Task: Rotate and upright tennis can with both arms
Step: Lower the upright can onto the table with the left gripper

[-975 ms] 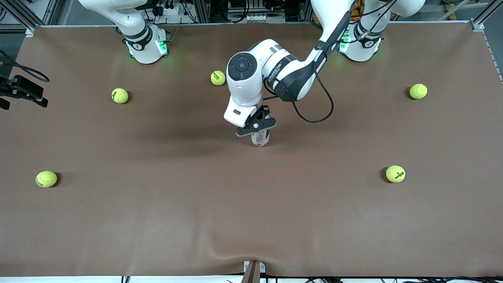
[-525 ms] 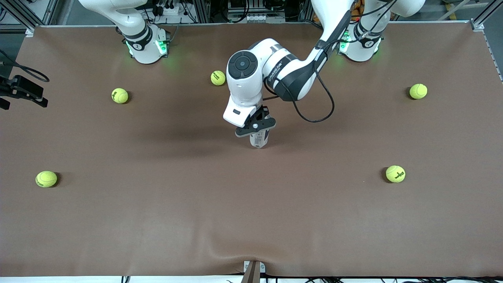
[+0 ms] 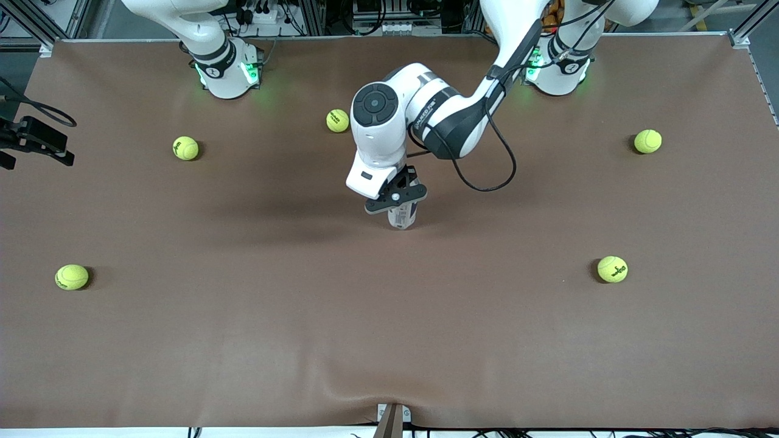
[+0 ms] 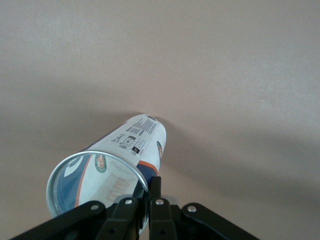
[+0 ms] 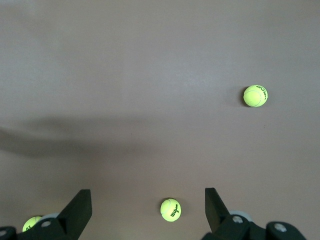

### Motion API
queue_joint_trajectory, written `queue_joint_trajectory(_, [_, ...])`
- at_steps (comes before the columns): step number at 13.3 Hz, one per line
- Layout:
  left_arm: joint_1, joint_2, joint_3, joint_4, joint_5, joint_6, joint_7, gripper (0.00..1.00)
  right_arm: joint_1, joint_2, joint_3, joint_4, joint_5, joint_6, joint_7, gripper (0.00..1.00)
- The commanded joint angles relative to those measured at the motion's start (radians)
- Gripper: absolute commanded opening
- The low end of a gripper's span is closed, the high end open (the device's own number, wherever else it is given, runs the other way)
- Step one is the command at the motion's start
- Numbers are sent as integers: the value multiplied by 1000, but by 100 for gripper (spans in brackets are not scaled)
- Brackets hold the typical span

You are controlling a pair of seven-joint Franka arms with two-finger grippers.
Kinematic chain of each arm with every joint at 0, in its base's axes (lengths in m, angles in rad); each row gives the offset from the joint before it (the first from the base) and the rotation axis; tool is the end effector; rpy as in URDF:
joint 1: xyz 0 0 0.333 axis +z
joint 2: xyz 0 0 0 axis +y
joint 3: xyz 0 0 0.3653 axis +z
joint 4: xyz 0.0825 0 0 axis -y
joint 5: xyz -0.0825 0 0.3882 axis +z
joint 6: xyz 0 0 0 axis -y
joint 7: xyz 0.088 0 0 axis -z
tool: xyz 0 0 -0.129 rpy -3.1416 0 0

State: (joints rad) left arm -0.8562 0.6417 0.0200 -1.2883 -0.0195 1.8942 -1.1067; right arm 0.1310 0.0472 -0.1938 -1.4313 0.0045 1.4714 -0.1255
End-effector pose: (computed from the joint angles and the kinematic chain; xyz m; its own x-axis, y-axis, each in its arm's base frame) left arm 0.5057 -0.5680 0.3850 0.9626 0.2701 -0.0216 0.2695 -0.9626 -0.0291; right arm 0.5645 -0.0316 0.6828 0.9980 0.0633 -0.0067 0.0633 -0.9980 0.0038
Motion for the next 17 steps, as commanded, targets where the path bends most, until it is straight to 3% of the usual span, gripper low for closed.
queue_joint_trajectory(1, [-12,9,11,17,23,2,-32,0,-1,-4,1,2,-11,-10,3,100])
queue_joint_trajectory(3, [-12,13,11,17,23,2,-32,6,-1,-4,1,3,-11,-10,3,100])
queue_joint_trajectory(7, [-12,15,11,17,23,2,-30,8,-1,-4,1,2,-11,-10,3,100])
queue_joint_trajectory(8, [-12,13,11,17,23,2,-30,16,-1,-6,1,2,-11,-10,3,100])
queue_joint_trajectory(9, [-12,13,11,17,23,2,-22,40,-1,-4,1,2,-11,-10,3,100])
queue_joint_trajectory(11, [-12,13,12,17,23,2,-15,66,-2,-4,1,2,-11,-10,3,100])
queue_joint_trajectory(15, [-6,-2,14,17,23,2,-18,75,-2,-6,1,2,-11,-10,3,100])
queue_joint_trajectory(16, [-6,-14,14,17,23,2,-18,92,-2,-6,1,2,-11,-10,3,100])
queue_joint_trajectory(17, [-4,-19,12,18,23,0,-16,100,-2,-4,1,2,-11,-11,3,100])
